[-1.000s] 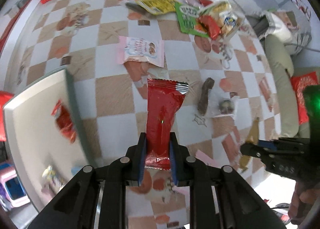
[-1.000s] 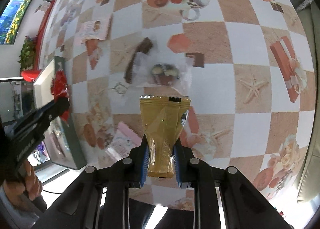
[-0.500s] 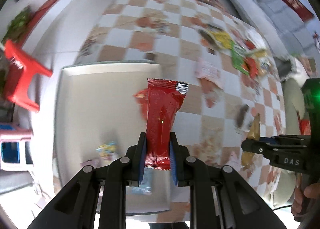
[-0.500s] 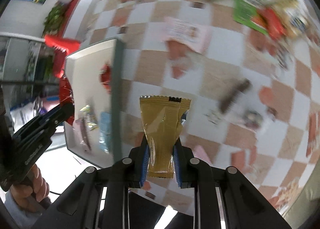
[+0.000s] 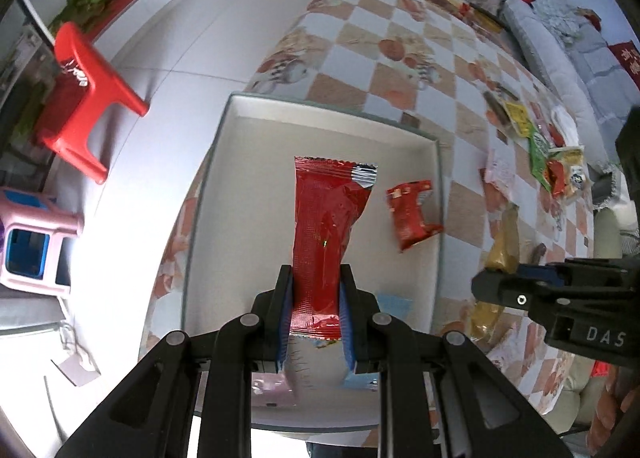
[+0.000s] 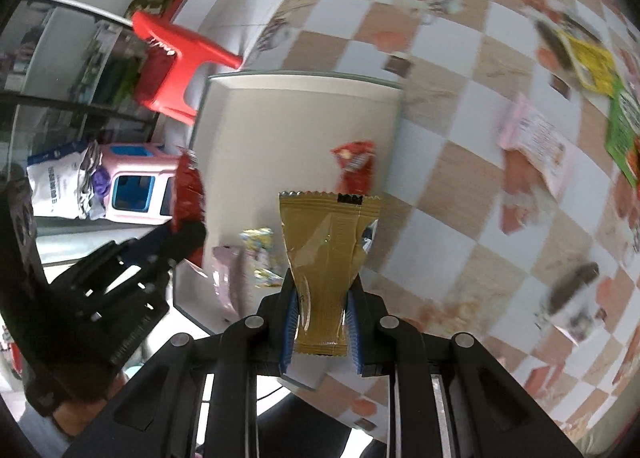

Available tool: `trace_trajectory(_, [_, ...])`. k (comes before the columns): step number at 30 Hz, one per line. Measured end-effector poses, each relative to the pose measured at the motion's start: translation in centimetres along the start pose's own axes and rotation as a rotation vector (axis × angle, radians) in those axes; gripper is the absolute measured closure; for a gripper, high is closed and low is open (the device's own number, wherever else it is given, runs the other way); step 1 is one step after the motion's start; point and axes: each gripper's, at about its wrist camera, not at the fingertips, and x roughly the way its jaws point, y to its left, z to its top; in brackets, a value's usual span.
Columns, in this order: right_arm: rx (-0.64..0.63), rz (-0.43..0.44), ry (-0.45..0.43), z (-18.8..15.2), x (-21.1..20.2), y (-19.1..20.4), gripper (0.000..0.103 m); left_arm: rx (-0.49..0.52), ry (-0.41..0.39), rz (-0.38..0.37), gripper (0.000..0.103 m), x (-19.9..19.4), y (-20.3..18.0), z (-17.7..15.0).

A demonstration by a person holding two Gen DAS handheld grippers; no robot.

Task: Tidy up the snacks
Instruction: 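Carry the red bar and gold packet over the white tray and open both tools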

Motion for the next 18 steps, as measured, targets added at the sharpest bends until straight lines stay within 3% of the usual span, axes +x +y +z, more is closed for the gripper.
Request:
trace_trajectory(3, [-0.016, 0.015, 0.022, 0.2, 0.7, 1.0, 0.08, 0.003, 0.016, 0.002, 0.08, 0.5, 0.4, -0.3])
trace_trajectory(6, [-0.023, 0.021, 0.054, 0.3, 1.5, 1.5, 0.077, 0.023, 0.03, 0.029, 0.072, 0.9, 0.4, -0.9])
trace_trajectory(8, [-0.013, 0.011, 0.065, 0.1, 1.8, 1.3, 0.042, 0.035, 0.041, 0.049, 0.044, 1.2, 0.3, -1.3])
trace_trajectory(9, [-0.005, -0.008, 0.063, -0.1, 1.8, 1.0, 0.006, 0.032, 0.043, 0.054, 0.037, 1.3, 0.3, -1.5])
trace_trajectory(10, [0.044, -0.034, 0.069, -0.3, 1.7, 0.7, 0.0, 0.032, 0.042, 0.052, 0.031, 1.3, 0.4, -1.5])
trace_trajectory(18, [0.193, -0.139, 0.122, -4.2, 1.7, -6.1, 0.0, 0.044, 0.059, 0.041, 0.026, 1.3, -0.5, -1.6])
